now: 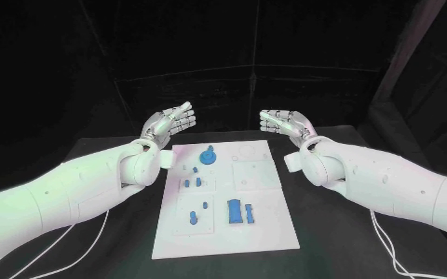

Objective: Assemble the parts on the task board

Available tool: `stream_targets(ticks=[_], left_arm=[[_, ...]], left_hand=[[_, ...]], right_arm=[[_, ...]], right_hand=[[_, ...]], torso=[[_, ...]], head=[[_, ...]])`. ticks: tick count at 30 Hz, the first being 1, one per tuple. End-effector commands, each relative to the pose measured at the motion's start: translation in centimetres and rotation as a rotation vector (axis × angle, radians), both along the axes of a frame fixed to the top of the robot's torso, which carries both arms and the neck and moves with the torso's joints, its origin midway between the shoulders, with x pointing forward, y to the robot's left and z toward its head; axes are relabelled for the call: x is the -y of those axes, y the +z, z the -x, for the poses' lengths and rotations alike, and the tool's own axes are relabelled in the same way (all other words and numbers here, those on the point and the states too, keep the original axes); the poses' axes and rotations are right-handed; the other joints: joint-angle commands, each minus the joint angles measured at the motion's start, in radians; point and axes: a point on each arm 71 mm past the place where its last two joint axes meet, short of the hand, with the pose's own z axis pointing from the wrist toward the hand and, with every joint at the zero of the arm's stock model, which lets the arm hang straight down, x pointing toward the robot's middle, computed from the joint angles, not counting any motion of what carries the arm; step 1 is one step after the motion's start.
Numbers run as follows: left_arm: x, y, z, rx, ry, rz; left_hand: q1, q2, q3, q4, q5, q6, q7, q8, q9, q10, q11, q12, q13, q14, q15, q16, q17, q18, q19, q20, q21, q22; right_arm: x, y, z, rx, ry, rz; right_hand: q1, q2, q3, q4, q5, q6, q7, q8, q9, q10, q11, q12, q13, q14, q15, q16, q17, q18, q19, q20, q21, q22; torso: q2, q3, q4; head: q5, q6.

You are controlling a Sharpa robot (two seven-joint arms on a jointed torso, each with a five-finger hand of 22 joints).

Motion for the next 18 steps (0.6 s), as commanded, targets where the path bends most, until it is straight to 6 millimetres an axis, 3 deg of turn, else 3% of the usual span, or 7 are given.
stream_targets(ticks=[1, 4, 7, 10, 11, 12, 18], left_arm=[[0.4, 0.2, 0.7, 0.008, 0.052, -0.041], [0.9, 0.2, 1.6, 0.006, 0.072, -0.055], [1.7, 0.4, 3.2, 0.004, 0.108, -0.078], [2.3, 0.8, 4.6, 0.006, 0.137, -0.097], [2.5, 0.9, 5.0, 0.006, 0.146, -0.103], [2.6, 1.0, 5.3, 0.007, 0.154, -0.108], [3.3, 1.6, 7.1, 0.012, 0.190, -0.129]], left_hand=[[-0.297, 0.005, -0.050, -0.004, -0.042, -0.211, -0.037, -0.077, -0.016, -0.222, -0.042, -0.101, -0.015, -0.221, -0.035, -0.050, -0.020, -0.053, -0.184, -0.061, -0.100, -0.056], [-0.352, 0.005, -0.059, -0.004, -0.042, -0.250, -0.113, -0.077, -0.016, -0.262, -0.050, -0.101, -0.015, -0.261, -0.107, -0.058, -0.020, -0.053, -0.217, -0.072, -0.100, -0.066], [-0.421, 0.005, -0.070, -0.004, -0.042, -0.299, -0.113, -0.077, -0.016, -0.314, -0.129, -0.101, -0.015, -0.313, -0.107, -0.069, -0.020, -0.064, -0.261, -0.087, -0.100, -0.079], [-0.480, 0.005, -0.079, -0.004, -0.042, -0.341, -0.113, -0.077, -0.016, -0.358, -0.129, -0.101, -0.015, -0.356, -0.107, -0.079, -0.020, -0.071, -0.297, -0.099, -0.100, -0.090], [-0.497, 0.005, -0.081, -0.004, -0.042, -0.353, -0.113, -0.077, -0.016, -0.371, -0.129, -0.101, -0.015, -0.369, -0.107, -0.150, -0.020, -0.075, -0.308, -0.102, -0.100, -0.093], [-0.513, 0.005, -0.152, -0.004, -0.042, -0.365, -0.113, -0.077, -0.016, -0.383, -0.129, -0.101, -0.015, -0.381, -0.107, -0.150, -0.020, -0.145, -0.318, -0.106, -0.100, -0.096], [-0.599, 0.005, -0.152, -0.004, -0.042, -0.426, -0.113, -0.077, -0.016, -0.447, -0.129, -0.101, -0.015, -0.445, -0.107, -0.150, -0.020, -0.145, -0.370, -0.187, -0.100, -0.170]], right_arm=[[-0.4, 0.6, 0.8, 0.014, -0.071, -0.041], [-0.9, 0.8, 1.8, 0.010, -0.101, -0.068], [-1.6, 1.2, 3.5, -0.003, -0.147, -0.107], [-2.0, 1.4, 4.7, -0.015, -0.180, -0.130], [-2.2, 1.5, 5.1, -0.019, -0.188, -0.135], [-2.3, 1.6, 5.4, -0.023, -0.196, -0.140], [-2.6, 1.9, 6.6, -0.038, -0.224, -0.156]], right_hand=[[-0.313, 0.005, -0.041, 0.001, -0.073, -0.216, -0.049, -0.019, -0.016, -0.248, -0.037, -0.019, -0.015, -0.259, -0.068, -0.020, -0.025, -0.050, -0.226, -0.053, -0.040, -0.075], [-0.368, 0.005, -0.048, 0.001, -0.073, -0.253, -0.057, -0.019, -0.016, -0.291, -0.113, -0.019, -0.015, -0.305, -0.068, -0.020, -0.025, -0.055, -0.265, -0.062, -0.047, -0.088], [-0.440, 0.005, -0.123, 0.001, -0.073, -0.303, -0.069, -0.019, -0.016, -0.348, -0.113, -0.019, -0.015, -0.364, -0.068, -0.020, -0.025, -0.066, -0.317, -0.074, -0.122, -0.105], [-0.502, 0.005, -0.123, 0.001, -0.073, -0.346, -0.079, -0.019, -0.016, -0.397, -0.113, -0.019, -0.015, -0.416, -0.068, -0.020, -0.025, -0.066, -0.362, -0.085, -0.122, -0.120], [-0.520, 0.005, -0.123, 0.001, -0.073, -0.358, -0.149, -0.019, -0.016, -0.411, -0.113, -0.019, -0.015, -0.431, -0.068, -0.020, -0.025, -0.075, -0.375, -0.088, -0.122, -0.124], [-0.536, 0.005, -0.123, 0.001, -0.073, -0.370, -0.149, -0.019, -0.016, -0.424, -0.113, -0.019, -0.015, -0.444, -0.068, -0.020, -0.025, -0.077, -0.387, -0.090, -0.122, -0.128], [-0.626, 0.005, -0.123, 0.001, -0.073, -0.431, -0.149, -0.019, -0.016, -0.495, -0.113, -0.019, -0.015, -0.519, -0.068, -0.020, -0.025, -0.147, -0.451, -0.161, -0.122, -0.150]], torso=[[-0.020, -0.0003, 0.0207], [-0.025, -0.0003, 0.0256], [-0.026, -0.0003, 0.0270], [-0.026, -0.0003, 0.0270], [-0.026, -0.0003, 0.0270], [-0.026, -0.0003, 0.0270], [-0.026, -0.0003, 0.0270]], head=[[0.011, 0.026], [0.015, 0.035], [0.016, 0.038], [0.016, 0.038], [0.016, 0.038], [0.016, 0.038], [0.016, 0.038]])
